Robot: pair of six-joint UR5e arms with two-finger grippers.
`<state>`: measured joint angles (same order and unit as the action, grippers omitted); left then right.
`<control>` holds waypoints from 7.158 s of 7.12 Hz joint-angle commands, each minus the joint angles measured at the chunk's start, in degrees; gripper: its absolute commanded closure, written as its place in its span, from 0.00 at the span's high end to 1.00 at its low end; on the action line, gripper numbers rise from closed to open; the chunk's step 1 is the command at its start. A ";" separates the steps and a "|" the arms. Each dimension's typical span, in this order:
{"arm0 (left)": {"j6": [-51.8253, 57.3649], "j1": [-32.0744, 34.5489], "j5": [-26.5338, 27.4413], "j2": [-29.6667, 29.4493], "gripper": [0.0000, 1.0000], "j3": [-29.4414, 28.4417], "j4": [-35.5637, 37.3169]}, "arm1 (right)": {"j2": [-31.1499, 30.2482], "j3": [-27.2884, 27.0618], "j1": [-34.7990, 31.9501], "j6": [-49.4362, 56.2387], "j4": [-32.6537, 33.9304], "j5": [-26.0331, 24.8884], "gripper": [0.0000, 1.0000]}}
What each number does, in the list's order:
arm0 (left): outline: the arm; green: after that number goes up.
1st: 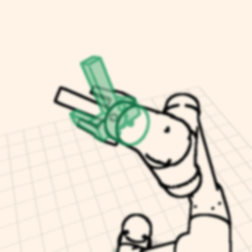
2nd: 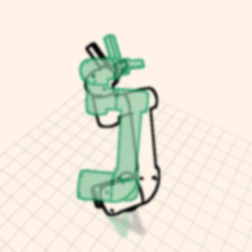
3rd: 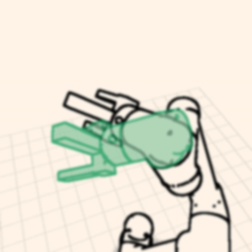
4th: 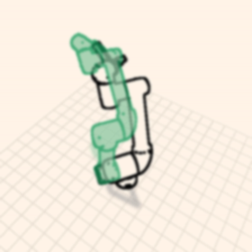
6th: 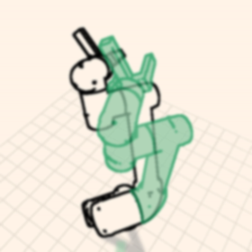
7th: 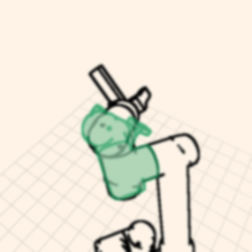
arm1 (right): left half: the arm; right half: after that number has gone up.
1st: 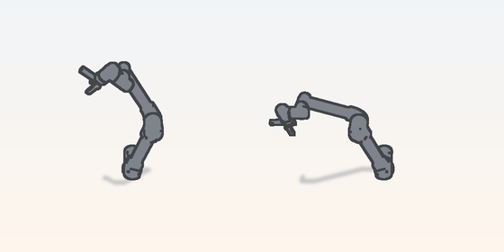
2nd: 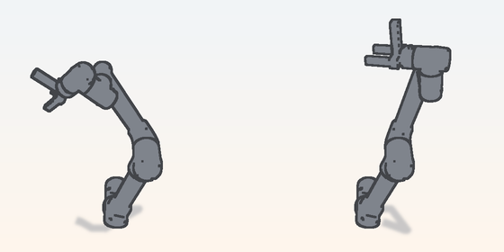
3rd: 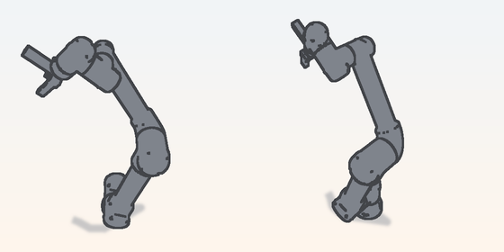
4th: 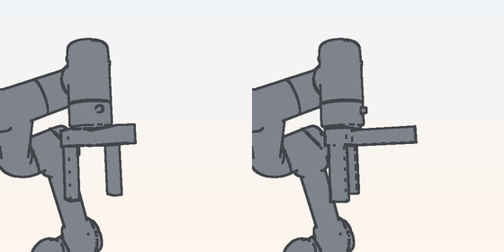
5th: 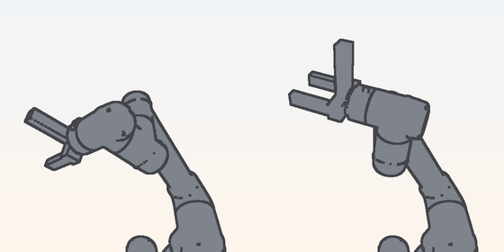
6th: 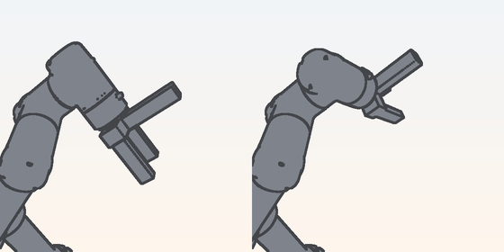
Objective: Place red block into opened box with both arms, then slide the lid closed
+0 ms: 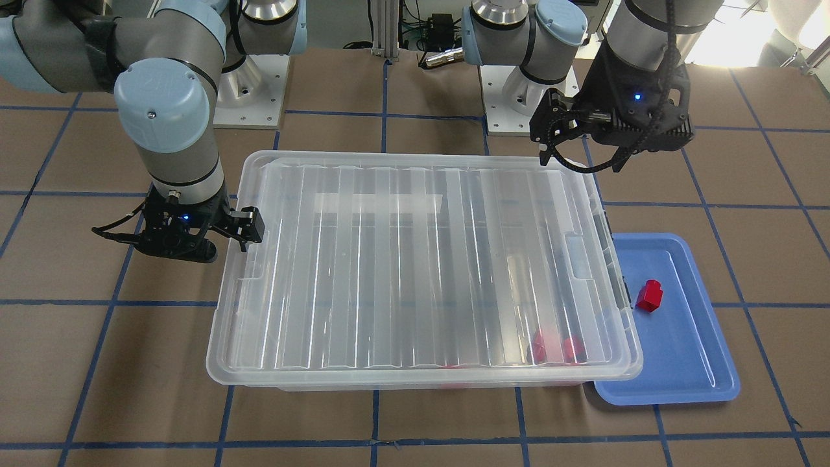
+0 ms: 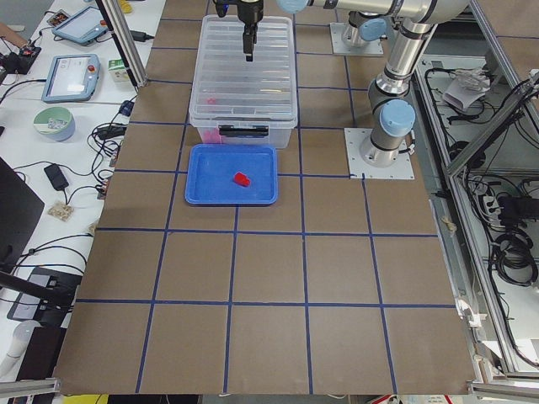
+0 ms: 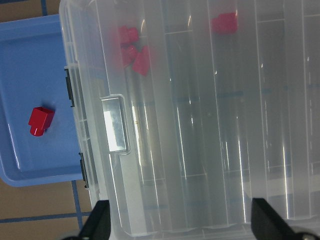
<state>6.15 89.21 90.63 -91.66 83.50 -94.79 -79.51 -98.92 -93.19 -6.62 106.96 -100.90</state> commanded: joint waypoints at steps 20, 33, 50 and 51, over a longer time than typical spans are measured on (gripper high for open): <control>44.48 -29.35 -1.51 -20.65 0.93 23.11 39.56 | -8.44 3.45 13.49 8.67 -8.64 11.29 1.00; 8.48 -9.34 -2.74 -8.19 0.00 7.89 9.18 | -10.67 9.79 1.70 -2.79 -12.74 13.19 1.00; -5.63 -3.16 -0.01 -11.79 0.00 28.04 29.31 | -10.76 9.35 2.23 -2.26 -13.00 13.10 1.00; -5.80 -2.90 -0.02 -12.31 0.00 28.04 29.31 | -10.76 9.35 2.23 -2.26 -13.00 13.10 1.00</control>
<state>0.42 86.12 90.80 -103.43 111.48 -65.50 -90.26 -89.56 -90.95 -8.88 93.95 -87.78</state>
